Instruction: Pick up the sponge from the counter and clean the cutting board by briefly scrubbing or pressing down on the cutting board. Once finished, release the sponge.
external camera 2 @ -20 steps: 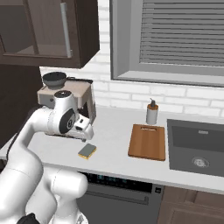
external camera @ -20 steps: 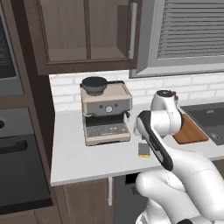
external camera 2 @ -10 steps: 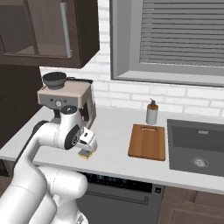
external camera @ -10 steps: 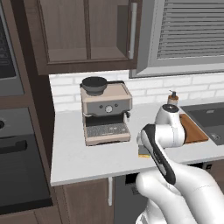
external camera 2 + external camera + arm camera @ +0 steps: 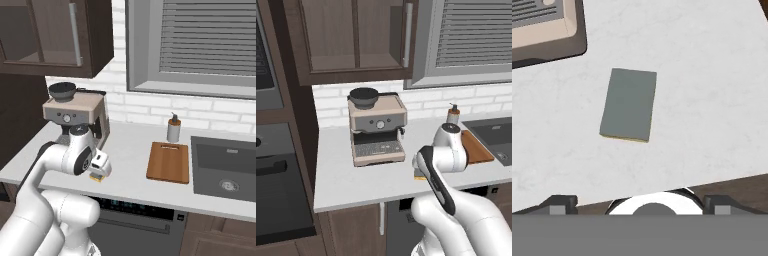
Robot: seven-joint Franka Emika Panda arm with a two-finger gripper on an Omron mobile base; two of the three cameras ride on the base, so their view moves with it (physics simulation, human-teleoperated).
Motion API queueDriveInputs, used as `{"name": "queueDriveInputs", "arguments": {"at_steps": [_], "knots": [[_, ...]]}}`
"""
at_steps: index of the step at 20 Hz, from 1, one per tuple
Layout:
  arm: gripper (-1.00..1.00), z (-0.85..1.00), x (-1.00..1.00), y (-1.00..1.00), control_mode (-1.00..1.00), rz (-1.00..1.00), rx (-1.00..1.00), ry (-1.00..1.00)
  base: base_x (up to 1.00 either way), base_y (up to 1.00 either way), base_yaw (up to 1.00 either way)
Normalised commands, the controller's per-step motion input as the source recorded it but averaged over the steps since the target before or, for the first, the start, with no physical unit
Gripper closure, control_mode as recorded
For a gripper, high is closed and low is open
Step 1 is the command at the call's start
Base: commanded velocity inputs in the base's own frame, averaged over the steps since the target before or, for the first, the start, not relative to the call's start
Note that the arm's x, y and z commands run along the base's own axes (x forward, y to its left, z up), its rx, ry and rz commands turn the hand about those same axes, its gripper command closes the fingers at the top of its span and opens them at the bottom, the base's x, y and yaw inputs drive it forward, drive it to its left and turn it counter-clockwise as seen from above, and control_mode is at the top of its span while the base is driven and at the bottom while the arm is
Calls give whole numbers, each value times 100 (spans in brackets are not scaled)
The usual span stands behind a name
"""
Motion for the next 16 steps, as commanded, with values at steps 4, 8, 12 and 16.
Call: {"name": "queueDriveInputs", "arguments": {"at_steps": [4, 8, 12, 16], "knots": [[-100, -5, 8, 0, -100, 0, 0, 0, 0, 0, 0], [-100, -14, 13, 0, -100, 0, 0, 0, 0, 0, 0], [-100, -21, 12, 0, -100, 0, 0, 0, 0, 0, 0], [-100, -28, 16, 1, -100, 0, 0, 0, 0, 0, 0]]}}
